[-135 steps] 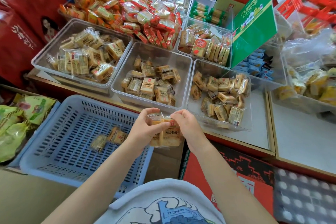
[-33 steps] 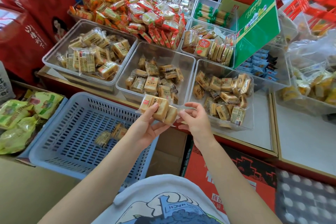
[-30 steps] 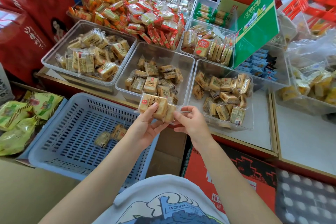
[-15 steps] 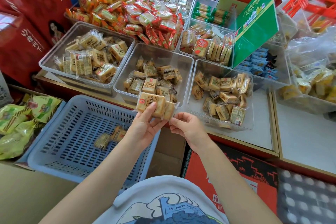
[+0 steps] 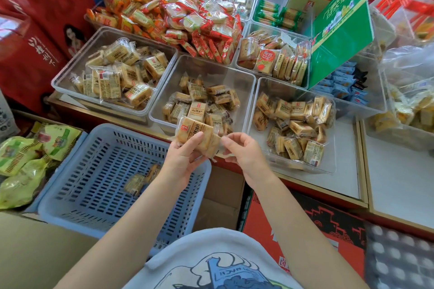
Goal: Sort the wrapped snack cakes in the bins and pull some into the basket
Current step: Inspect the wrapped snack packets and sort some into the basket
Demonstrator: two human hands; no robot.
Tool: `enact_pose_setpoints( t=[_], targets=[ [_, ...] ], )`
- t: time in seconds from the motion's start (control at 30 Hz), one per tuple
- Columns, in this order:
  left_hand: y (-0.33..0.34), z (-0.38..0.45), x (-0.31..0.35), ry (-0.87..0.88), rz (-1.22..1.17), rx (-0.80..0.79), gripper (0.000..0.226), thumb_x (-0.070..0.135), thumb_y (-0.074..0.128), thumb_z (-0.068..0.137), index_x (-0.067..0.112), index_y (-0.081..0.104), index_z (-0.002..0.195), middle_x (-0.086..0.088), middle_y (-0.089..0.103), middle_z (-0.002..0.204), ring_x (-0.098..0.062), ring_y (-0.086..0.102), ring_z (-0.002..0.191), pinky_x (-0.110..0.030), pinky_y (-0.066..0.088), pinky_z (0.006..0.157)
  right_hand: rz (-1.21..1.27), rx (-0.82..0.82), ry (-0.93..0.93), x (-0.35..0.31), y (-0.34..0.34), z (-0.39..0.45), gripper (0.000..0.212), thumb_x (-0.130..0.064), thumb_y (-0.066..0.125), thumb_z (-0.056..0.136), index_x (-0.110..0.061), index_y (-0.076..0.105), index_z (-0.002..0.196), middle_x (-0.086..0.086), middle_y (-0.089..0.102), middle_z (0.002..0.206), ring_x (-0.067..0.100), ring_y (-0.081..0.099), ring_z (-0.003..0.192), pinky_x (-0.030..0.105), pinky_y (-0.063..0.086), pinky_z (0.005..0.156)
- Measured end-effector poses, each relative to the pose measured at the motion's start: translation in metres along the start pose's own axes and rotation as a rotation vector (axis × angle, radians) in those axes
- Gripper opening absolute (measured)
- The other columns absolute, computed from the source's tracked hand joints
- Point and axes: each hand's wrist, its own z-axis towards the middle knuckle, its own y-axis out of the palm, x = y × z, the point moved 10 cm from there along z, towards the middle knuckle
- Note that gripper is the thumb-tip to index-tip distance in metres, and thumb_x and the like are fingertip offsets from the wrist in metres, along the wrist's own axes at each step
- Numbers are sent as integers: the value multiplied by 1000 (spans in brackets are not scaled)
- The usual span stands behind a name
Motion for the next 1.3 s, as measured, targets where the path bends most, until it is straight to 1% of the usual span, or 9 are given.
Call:
enact_pose_setpoints(
  t=[0.13,0.2,0.37,0.5,0.57,0.63,0.73,1.03,1.3],
  targets=[
    [-3,18,6,20,224,-59,28,23,73,93,16,65,118,-10,77,110,-25,76,101,-31,62,75,-18,-61,13,-4,11,15,54,-61,66,85,-25,57,124,4,68,119,18,66,111,39,54,98],
    [-4,28,12,27,283,-99,56,30,81,88,12,54,133,-14,74,119,-27,74,106,-34,62,78,-20,-146,48,-2,21,20,69,-71,65,78,-26,55,130,4,67,124,17,66,114,41,53,100],
    [6,43,39,114,511,-100,55,42,81,75,17,55,117,-1,73,104,-11,74,92,-24,57,68,33,-350,86,-7,45,36,53,-54,64,87,-15,66,122,6,76,106,23,73,98,42,55,86],
    [-3,72,60,222,803,-2,50,72,64,83,26,57,101,4,68,100,-12,67,92,-21,52,72,-5,-237,100,-13,42,67,41,-44,66,94,-11,64,117,9,76,103,20,72,87,28,56,66],
    [-23,92,74,369,1159,126,68,81,42,90,21,62,115,-2,66,117,-22,62,113,-32,50,94,-74,-113,89,-16,35,91,39,-41,70,94,-13,58,118,8,72,109,16,71,89,27,57,68],
    [-45,109,74,402,1557,243,84,76,33,95,11,47,146,-14,42,157,-31,30,150,-46,17,125,-173,17,46,-25,28,118,42,-43,73,92,-20,52,119,2,64,110,15,68,95,32,60,77],
    [-75,127,58,308,1833,273,94,76,16,97,11,9,164,-13,-11,171,-27,-21,156,-44,-17,124,-414,139,-87,-41,30,161,54,-48,75,87,-19,50,125,0,56,120,18,60,106,38,54,89],
    [-88,132,44,403,1878,322,92,73,13,98,9,7,164,-18,-8,170,-28,-17,157,-46,-15,125,-791,68,-480,-68,119,239,56,-31,63,98,-26,42,150,4,49,139,24,47,125,40,44,103],
    [-89,133,45,455,1880,364,90,71,17,100,7,13,163,-20,-1,171,-29,-11,158,-45,-11,126,-1101,-18,-271,-38,122,271,61,-55,45,103,-42,26,159,8,23,166,32,24,150,57,25,117]
  ],
)
